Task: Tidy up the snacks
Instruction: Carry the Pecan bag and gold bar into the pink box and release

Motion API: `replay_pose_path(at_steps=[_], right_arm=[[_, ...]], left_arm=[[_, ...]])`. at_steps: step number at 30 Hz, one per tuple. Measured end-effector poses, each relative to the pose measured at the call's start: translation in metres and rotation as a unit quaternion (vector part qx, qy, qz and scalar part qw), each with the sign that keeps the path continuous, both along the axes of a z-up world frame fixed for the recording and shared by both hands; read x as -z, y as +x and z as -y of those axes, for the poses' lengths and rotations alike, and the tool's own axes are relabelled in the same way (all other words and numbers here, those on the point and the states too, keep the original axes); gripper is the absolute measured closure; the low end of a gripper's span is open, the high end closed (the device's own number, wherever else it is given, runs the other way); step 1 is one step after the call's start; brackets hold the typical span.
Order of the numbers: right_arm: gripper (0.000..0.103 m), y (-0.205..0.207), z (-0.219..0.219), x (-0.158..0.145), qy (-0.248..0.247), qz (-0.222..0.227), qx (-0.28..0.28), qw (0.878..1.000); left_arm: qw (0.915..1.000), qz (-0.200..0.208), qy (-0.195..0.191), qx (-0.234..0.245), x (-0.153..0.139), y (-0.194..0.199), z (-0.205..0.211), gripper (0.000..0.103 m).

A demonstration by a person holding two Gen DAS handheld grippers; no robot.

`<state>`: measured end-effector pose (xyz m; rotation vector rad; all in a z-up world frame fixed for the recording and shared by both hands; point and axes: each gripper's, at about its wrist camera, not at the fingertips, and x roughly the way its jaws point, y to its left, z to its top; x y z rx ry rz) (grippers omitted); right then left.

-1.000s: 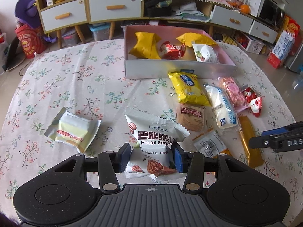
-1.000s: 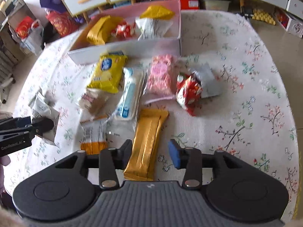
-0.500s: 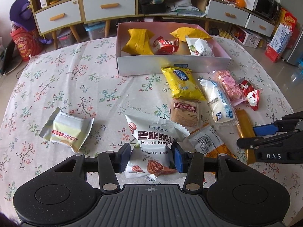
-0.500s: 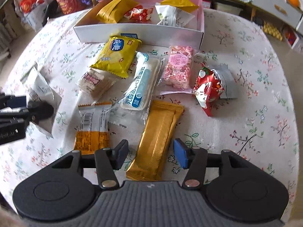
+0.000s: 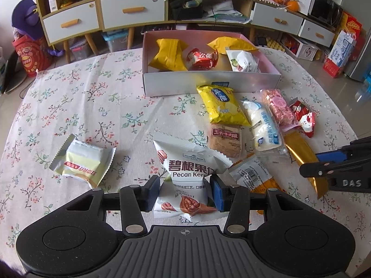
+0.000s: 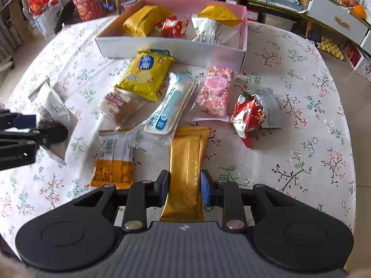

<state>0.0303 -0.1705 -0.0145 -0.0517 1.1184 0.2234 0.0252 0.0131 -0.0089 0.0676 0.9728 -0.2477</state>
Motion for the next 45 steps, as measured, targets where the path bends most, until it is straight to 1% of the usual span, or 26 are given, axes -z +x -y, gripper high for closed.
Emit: replay_pose_path(at_steps=[5,12,20,23,31,34,39,45], right_arm=[[0.077,-0.001,0.009,-0.014,0.037,0.015,0.015,0.999],[0.077,0.001,0.020,-0.032,0.088,0.040,0.035,0.995],[0.077,0.014,0.024,-0.029,0.127,0.058,0.052,0.989],[0.077,0.022,0.023,-0.028,0.129,0.063,0.052,0.988],[0.077,0.056,0.021,-0.032,0.152,0.077,0.058,0.984],[0.077,0.070,0.020,-0.035,0.166,0.086,0.062,0.980],[0.077,0.095,0.014,-0.035,0.164,0.101,0.069,0.979],[0.077,0.120,0.008,-0.030,0.187,0.111,0.079,0.973]], left_arm=[[0.9999,0.008,-0.008,-0.001,-0.004,0.000,-0.001,0.058],[0.9994,0.023,-0.026,-0.004,-0.012,0.003,-0.002,0.058],[0.9986,0.037,-0.039,-0.003,-0.008,0.014,0.003,0.058],[0.9976,0.045,-0.051,-0.011,-0.011,0.022,0.000,0.058],[0.9959,0.063,-0.059,-0.026,-0.023,0.068,-0.003,0.059],[0.9957,0.069,-0.058,-0.025,-0.027,0.085,-0.001,0.059],[0.9954,0.079,-0.053,-0.013,-0.032,0.117,0.010,0.058],[0.9965,0.071,-0.044,-0.001,-0.021,0.150,0.026,0.058]])
